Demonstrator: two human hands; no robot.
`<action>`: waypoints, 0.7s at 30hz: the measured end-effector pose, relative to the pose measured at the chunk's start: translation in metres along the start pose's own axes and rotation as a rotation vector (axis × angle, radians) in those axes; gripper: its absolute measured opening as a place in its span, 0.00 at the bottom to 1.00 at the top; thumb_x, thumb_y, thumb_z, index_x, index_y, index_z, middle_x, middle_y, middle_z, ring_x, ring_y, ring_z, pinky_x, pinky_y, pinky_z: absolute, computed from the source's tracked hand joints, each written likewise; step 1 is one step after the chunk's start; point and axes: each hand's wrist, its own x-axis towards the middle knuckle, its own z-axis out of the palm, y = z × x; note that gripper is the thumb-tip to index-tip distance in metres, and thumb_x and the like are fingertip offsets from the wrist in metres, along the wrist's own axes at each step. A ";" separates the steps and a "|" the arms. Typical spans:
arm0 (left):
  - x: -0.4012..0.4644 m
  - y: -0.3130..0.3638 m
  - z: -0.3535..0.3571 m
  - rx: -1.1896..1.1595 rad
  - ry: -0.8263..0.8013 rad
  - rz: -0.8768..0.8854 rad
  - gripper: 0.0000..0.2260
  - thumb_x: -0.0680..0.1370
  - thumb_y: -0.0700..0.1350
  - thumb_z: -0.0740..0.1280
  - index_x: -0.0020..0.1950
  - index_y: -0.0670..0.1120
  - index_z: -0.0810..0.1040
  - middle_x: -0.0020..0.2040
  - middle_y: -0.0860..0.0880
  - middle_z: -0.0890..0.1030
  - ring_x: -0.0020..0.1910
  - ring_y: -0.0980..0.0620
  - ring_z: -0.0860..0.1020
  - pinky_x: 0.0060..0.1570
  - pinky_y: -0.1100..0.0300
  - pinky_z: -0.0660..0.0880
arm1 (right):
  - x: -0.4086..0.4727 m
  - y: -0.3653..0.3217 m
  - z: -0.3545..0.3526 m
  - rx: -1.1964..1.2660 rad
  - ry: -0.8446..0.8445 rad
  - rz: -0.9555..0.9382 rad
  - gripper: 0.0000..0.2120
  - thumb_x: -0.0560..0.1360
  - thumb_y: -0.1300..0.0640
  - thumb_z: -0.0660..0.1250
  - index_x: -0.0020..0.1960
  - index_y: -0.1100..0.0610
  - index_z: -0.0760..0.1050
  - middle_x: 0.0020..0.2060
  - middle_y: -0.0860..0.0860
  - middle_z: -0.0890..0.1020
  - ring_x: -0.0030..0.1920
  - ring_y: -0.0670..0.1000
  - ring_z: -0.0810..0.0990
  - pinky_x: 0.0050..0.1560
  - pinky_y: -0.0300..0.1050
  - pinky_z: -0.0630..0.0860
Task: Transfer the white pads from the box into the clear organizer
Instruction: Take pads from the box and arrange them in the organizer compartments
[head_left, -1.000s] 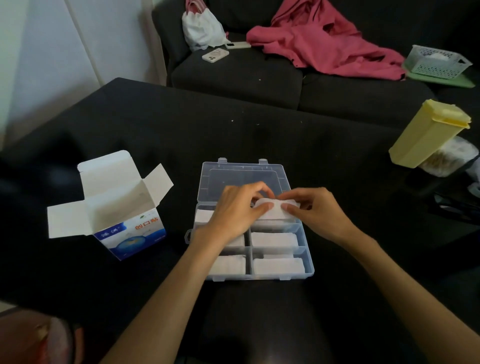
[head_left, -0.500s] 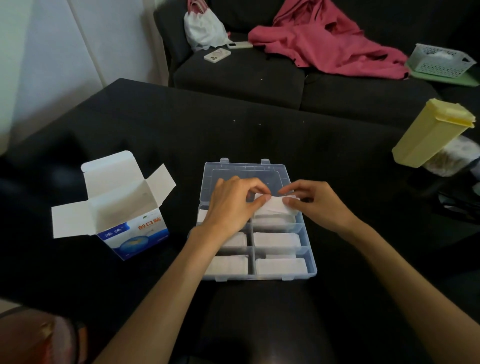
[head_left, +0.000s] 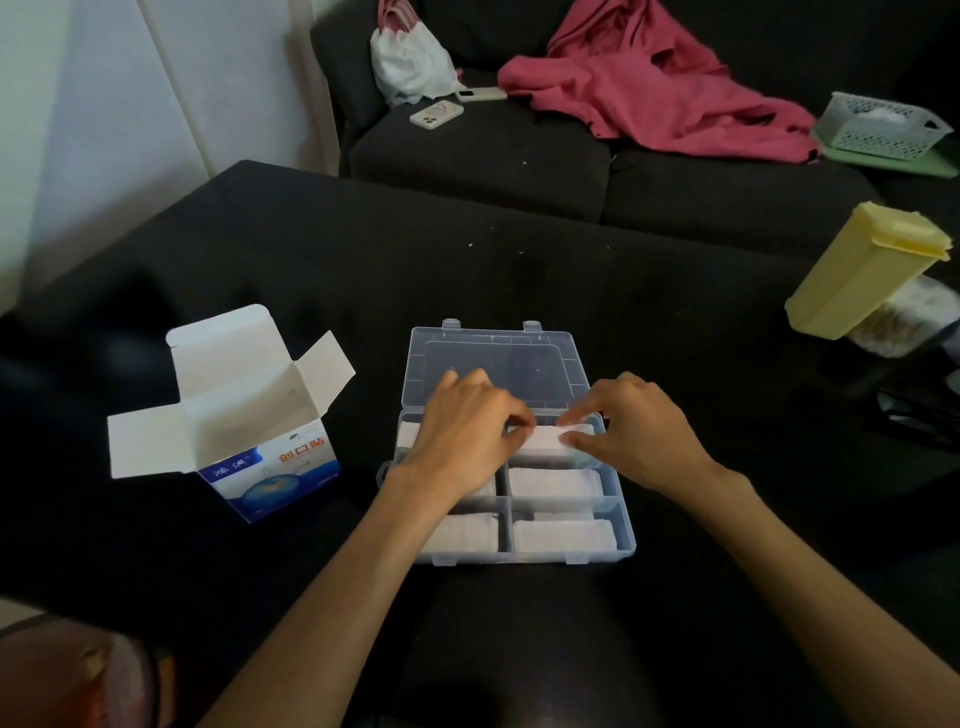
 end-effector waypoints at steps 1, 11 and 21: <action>-0.001 0.000 0.000 -0.005 0.002 0.004 0.11 0.78 0.52 0.64 0.59 0.56 0.79 0.55 0.55 0.80 0.55 0.55 0.71 0.52 0.62 0.59 | 0.000 -0.001 -0.005 -0.006 0.011 0.017 0.09 0.70 0.47 0.71 0.50 0.47 0.80 0.49 0.45 0.79 0.48 0.42 0.71 0.51 0.41 0.72; 0.000 -0.001 -0.003 -0.030 -0.031 -0.015 0.10 0.78 0.50 0.65 0.58 0.55 0.80 0.54 0.54 0.82 0.53 0.54 0.74 0.62 0.58 0.64 | 0.013 -0.009 -0.012 -0.226 -0.217 0.234 0.09 0.74 0.51 0.68 0.48 0.56 0.78 0.43 0.51 0.81 0.38 0.48 0.77 0.50 0.45 0.77; -0.002 0.001 -0.004 -0.058 -0.032 -0.047 0.11 0.78 0.51 0.65 0.60 0.55 0.79 0.56 0.54 0.81 0.55 0.55 0.74 0.62 0.58 0.64 | 0.012 -0.003 -0.016 -0.012 -0.197 0.317 0.09 0.71 0.51 0.72 0.48 0.53 0.81 0.40 0.47 0.79 0.35 0.47 0.77 0.40 0.39 0.78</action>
